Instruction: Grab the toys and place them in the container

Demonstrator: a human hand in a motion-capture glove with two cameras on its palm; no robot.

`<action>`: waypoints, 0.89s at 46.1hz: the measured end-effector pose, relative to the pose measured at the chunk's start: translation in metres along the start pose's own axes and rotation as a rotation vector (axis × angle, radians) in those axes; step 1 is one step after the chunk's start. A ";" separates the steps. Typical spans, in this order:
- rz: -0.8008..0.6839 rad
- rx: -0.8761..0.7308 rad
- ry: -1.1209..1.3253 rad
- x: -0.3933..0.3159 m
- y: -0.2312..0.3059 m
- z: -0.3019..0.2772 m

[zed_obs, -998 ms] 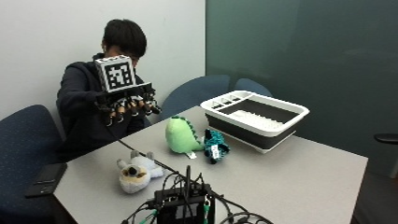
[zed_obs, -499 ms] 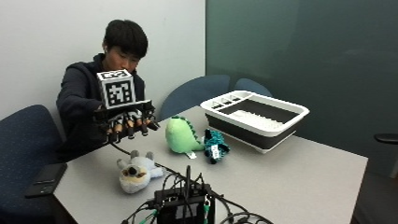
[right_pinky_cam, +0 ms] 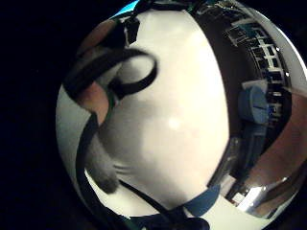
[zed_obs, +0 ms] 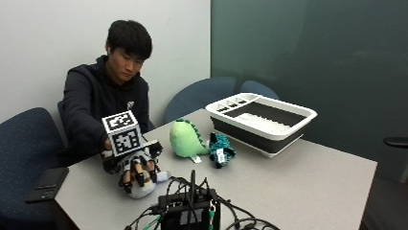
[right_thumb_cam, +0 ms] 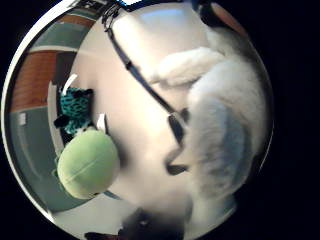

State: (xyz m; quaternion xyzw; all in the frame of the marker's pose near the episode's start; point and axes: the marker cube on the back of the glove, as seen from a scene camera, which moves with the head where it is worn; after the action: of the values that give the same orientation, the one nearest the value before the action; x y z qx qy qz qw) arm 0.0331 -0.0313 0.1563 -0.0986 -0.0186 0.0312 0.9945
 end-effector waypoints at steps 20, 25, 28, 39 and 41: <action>-0.166 0.158 -0.031 -0.051 0.007 -0.063; -0.240 0.212 -0.072 -0.105 0.035 -0.129; -0.267 0.248 -0.126 -0.151 0.060 -0.162; -0.565 0.298 -0.228 -0.320 0.093 -0.201; -0.611 0.280 -0.266 -0.353 0.098 -0.193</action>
State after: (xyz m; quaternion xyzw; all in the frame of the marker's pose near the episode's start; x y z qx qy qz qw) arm -0.3163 0.0039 -0.0633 0.0536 -0.1722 -0.2525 0.9506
